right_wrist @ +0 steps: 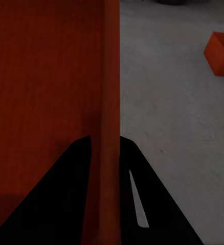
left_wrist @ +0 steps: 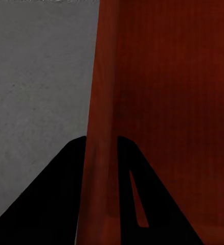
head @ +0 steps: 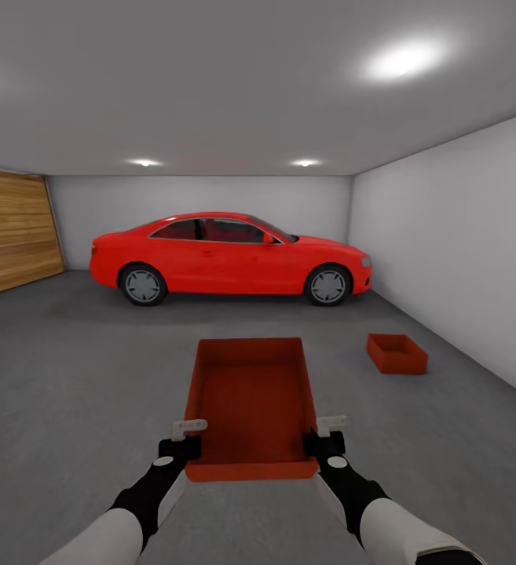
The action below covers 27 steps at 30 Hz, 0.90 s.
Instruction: Move the two storage containers from the living room to the garage. In the garage, place one container on the floor and stack the other container on top of it (either order is fine).
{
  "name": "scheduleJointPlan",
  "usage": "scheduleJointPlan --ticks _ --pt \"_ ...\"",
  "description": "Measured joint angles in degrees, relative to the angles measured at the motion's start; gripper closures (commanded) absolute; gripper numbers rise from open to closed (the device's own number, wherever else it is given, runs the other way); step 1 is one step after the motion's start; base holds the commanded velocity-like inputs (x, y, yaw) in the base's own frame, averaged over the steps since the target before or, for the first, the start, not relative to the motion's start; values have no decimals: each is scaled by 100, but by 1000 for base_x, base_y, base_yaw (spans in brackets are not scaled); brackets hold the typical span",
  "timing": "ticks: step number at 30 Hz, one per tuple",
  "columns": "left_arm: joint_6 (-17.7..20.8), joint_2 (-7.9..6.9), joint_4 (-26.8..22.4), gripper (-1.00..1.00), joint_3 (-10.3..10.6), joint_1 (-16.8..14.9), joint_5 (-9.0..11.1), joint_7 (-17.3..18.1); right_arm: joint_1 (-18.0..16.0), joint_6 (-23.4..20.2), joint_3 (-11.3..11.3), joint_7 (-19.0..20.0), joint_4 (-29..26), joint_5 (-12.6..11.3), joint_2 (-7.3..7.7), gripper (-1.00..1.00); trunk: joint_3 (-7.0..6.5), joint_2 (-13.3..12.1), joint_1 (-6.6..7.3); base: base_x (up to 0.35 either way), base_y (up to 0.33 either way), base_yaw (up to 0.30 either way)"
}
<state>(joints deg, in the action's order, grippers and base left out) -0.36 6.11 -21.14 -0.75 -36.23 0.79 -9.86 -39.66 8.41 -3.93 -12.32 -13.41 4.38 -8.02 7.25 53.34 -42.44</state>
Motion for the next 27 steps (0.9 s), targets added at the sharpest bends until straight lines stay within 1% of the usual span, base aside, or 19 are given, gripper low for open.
scheduleJointPlan --ticks 27 --pt "5 -1 -5 100 2 0 0 0 -1 0 3 0 0 -1 -1 100 0 0 0 322 0 0"
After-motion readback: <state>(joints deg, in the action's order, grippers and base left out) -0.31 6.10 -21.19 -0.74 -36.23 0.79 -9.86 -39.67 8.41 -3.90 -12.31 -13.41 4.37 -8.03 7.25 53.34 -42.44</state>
